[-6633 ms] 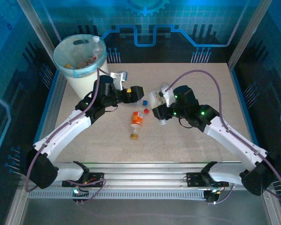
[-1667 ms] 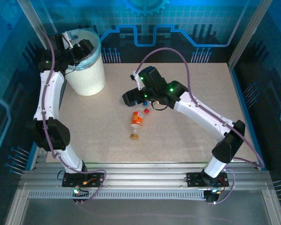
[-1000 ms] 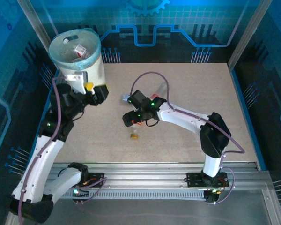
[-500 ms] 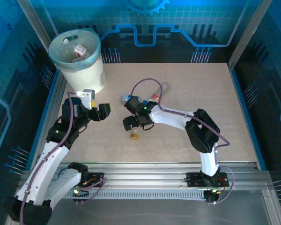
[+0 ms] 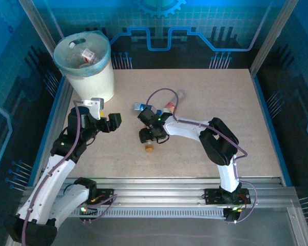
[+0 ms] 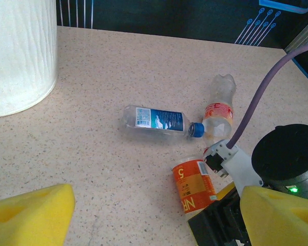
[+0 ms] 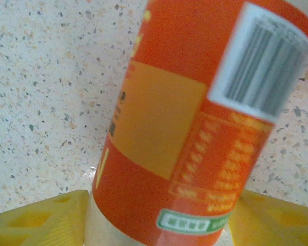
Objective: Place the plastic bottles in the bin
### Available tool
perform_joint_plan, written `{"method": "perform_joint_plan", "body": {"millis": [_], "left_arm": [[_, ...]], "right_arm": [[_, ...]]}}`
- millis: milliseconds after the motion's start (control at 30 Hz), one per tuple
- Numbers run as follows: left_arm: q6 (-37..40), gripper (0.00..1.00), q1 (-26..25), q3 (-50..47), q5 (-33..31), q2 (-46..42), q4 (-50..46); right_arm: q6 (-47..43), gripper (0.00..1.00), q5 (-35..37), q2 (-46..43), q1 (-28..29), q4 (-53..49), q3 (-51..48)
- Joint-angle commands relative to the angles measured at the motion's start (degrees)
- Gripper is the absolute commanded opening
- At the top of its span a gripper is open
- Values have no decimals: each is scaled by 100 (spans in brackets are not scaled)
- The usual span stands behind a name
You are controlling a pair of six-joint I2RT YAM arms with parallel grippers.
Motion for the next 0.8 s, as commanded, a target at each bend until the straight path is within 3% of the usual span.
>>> {"method": "perform_joint_plan", "body": {"millis": [0,100,367,533,767], "left_arm": [[-14,86,-36,-17,-112,-27,-69],[-74,86,-40,45,-112,13,-86],[-315,87,-40,608,206,427,-244],[-657,87,-39,918,1023,830,-32],[-1265,87,-36,981,2412,1440,424]], "right_arm": [[1,64,-115,-133,-89,188,-280],[-126,59,-180,-302,-96,246,-423],[-501,57,-359,-1256,-62,671,-1074],[-1099,57,-486,-1858,-54,826,-1191],[-1594,59,-1487,-2676,-113,1898,-1536]]}}
